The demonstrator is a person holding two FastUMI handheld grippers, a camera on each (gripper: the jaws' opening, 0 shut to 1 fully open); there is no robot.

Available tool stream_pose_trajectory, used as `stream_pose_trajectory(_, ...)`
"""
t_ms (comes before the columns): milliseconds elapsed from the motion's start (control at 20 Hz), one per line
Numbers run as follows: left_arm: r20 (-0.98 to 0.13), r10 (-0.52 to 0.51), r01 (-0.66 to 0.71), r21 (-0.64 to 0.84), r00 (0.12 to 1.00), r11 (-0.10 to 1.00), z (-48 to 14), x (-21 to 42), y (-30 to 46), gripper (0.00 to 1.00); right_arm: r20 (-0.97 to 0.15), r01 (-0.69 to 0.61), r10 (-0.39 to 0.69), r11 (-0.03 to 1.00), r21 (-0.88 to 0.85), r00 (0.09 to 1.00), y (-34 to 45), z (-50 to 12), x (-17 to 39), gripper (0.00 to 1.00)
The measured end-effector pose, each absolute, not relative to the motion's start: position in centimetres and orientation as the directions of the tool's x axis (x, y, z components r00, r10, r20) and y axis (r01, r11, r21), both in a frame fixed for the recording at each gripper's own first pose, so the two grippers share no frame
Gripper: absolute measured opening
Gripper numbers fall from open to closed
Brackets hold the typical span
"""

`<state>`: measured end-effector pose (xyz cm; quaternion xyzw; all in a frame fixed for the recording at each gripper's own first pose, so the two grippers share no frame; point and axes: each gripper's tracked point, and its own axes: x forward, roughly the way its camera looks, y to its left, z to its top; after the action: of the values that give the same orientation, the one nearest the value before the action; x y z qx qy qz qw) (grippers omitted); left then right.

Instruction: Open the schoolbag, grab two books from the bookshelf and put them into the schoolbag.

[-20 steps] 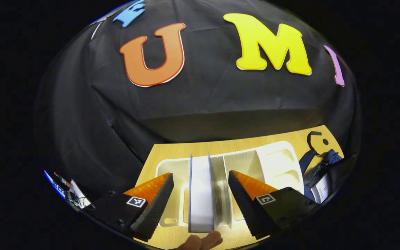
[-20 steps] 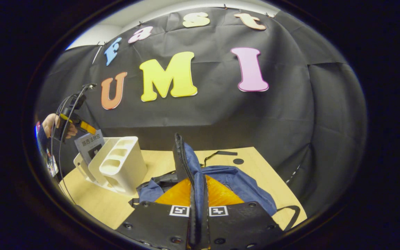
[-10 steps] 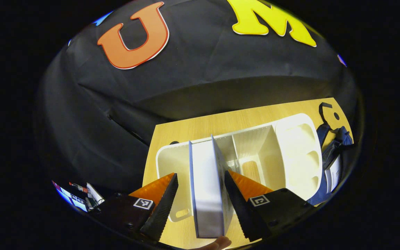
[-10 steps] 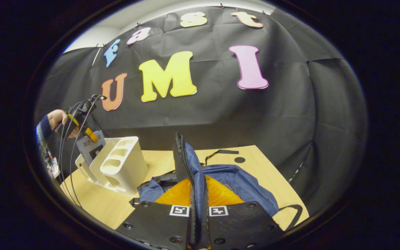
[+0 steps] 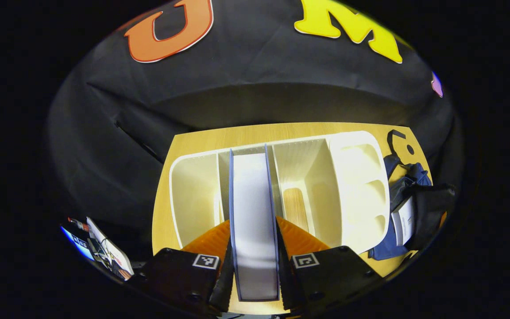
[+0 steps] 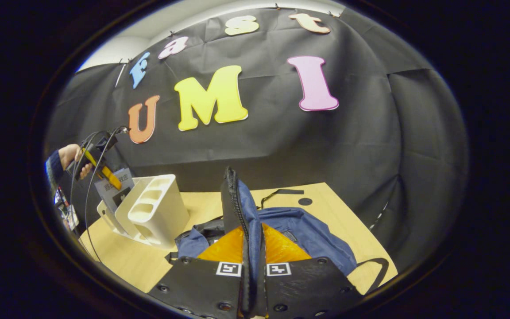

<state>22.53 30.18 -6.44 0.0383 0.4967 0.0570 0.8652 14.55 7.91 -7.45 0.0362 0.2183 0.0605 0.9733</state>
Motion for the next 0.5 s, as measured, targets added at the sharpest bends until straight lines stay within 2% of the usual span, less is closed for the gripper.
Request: stream_pose_trajectory(500, -0.779, 0.157, -0.056, 0.155, 0.606, 0.986, -3.5, 17.6, 28.8, 0.42, -0.427, -0.104, 0.127, 0.992, 0.078, 0.895, 8.5, -8.1, 13.9, 0.06)
